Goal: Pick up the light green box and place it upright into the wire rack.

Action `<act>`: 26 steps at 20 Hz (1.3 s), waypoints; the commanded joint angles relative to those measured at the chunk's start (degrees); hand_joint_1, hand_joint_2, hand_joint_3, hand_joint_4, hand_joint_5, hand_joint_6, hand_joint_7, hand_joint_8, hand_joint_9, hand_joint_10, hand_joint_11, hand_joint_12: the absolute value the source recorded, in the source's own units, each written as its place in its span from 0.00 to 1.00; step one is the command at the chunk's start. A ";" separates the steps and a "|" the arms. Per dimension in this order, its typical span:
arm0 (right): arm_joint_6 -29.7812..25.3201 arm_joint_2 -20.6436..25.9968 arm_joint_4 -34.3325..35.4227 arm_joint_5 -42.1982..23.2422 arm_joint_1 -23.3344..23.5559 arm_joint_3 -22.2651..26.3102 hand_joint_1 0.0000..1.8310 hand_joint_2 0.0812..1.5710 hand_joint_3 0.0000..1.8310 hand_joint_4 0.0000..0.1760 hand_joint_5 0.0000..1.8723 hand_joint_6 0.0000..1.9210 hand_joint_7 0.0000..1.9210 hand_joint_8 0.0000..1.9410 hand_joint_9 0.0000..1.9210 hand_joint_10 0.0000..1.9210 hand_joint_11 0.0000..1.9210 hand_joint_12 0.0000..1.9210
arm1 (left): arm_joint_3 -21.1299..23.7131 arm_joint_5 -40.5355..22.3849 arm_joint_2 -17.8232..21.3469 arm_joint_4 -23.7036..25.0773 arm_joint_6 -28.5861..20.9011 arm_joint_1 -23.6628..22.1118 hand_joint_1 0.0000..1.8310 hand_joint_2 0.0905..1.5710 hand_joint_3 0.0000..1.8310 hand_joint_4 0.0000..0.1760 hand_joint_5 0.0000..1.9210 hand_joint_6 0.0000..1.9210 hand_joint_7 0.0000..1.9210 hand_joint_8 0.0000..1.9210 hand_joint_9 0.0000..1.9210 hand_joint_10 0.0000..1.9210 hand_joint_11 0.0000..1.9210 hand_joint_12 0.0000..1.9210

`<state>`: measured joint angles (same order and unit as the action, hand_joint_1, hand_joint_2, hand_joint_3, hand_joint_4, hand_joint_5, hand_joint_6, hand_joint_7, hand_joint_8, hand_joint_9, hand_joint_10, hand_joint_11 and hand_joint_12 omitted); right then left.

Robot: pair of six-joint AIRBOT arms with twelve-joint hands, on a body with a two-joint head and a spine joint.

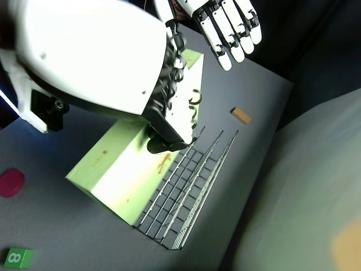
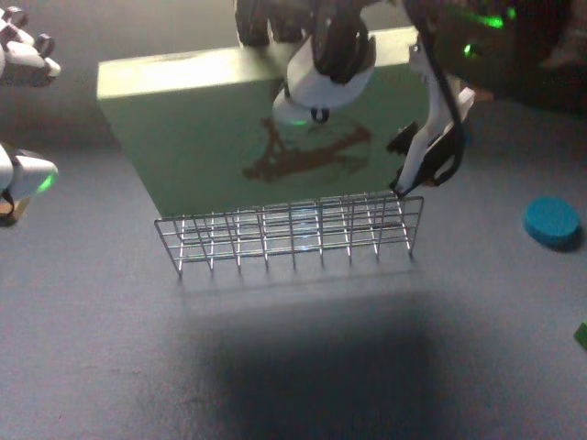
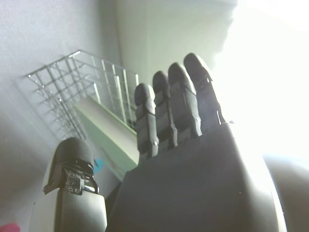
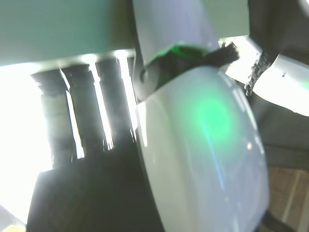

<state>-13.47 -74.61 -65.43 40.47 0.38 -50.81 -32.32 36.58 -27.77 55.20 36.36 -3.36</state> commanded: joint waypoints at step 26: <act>-12.08 -7.71 -12.25 -4.09 -10.02 -11.37 0.75 0.70 0.00 0.00 0.51 0.43 0.53 0.51 0.44 0.71 0.39 0.77 | 0.73 -1.40 -1.07 3.43 0.10 -1.29 0.10 0.80 0.00 0.00 0.17 0.00 0.13 0.00 0.11 0.00 0.00 0.30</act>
<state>-25.47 -82.17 -74.08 37.12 -10.09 -62.04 -31.68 38.04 -28.49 54.92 36.18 -3.95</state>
